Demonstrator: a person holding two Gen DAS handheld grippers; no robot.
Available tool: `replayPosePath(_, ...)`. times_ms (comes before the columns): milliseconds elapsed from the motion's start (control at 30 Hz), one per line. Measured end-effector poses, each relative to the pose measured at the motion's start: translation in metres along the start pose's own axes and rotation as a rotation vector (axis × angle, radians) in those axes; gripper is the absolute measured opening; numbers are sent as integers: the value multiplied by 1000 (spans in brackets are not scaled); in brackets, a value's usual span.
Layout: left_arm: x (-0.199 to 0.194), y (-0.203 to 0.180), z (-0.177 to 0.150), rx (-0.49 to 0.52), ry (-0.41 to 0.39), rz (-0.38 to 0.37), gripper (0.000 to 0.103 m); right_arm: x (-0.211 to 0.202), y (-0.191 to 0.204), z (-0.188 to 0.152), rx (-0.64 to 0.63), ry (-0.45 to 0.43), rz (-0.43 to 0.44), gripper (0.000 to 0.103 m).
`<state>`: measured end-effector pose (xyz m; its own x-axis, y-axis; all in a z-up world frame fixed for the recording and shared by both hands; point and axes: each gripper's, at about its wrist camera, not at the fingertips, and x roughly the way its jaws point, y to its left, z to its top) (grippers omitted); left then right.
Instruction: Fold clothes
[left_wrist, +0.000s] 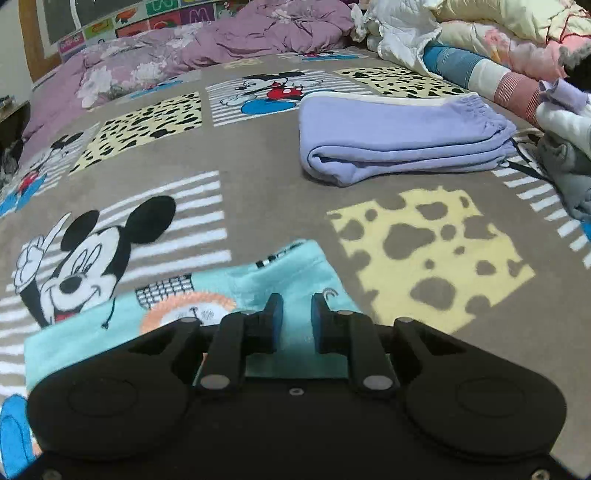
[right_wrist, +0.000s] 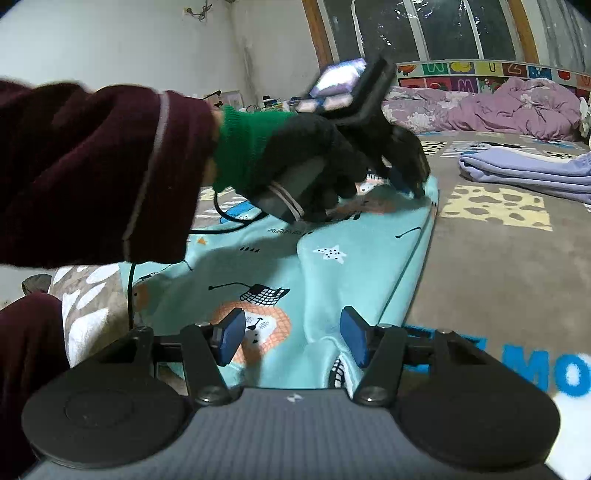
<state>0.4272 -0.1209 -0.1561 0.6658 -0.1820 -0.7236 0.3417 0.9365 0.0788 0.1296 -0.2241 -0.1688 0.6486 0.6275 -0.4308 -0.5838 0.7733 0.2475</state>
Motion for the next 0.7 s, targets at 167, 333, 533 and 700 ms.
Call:
replayPosePath(167,-49,17,1,-108,-91,-28,29,0,0,-1,3,-3,4,59)
replayPosePath(333,-126,51,-45,-256,-183,-65,46,-12,7,-2,-24,-55,-25,58)
replayPosePath(533,-217,88,-125,-467,-267,-58,68,-35,24,-7,-62,-139,-73,58)
replayPosePath(700,-259,111,-189,-615,-288,7,70,-47,54,-14,-171,-162,-134,58)
